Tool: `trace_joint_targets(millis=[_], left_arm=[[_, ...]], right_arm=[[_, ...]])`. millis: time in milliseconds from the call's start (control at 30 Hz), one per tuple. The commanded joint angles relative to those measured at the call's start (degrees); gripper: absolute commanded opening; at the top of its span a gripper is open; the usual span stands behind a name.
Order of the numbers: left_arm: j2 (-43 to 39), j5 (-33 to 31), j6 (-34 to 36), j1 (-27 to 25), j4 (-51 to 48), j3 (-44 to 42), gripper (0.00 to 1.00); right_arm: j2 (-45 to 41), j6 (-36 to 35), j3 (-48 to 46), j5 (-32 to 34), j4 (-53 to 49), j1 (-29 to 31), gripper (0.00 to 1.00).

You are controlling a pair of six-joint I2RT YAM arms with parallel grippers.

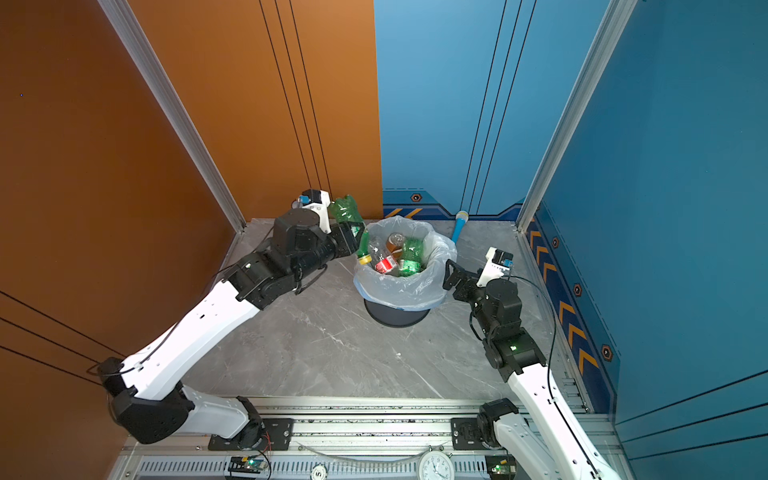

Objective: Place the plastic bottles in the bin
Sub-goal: 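Carry the green bottle over the bin and open the left gripper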

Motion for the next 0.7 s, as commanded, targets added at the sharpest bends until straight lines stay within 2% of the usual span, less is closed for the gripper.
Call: trace_joint_targets(millis=[0,533,600,667], left_arm=[[3.0,2.2,3.3,-0.4,1.4,4.0,0.50],[20.5,9.4,3.2,0.1,-1.2,21.4,0.50],[22.5,10.5,2.3,0.3,-2.2,22.6,0.58],[24.2,11.9,1.1,0.9,-4.1,23.8,0.76]], right_arm=[[-0.7,-0.2,-0.6,1.4,-1.7,-0.5,1.00],[-1.8,-1.0,-0.4,1.6,-3.3,-1.1,1.00],[-1.7,-1.5,0.0,1.4,-3.8,-1.4,1.00],[-1.8,-1.9,0.3,1.2,-4.3,-1.6,1.00]])
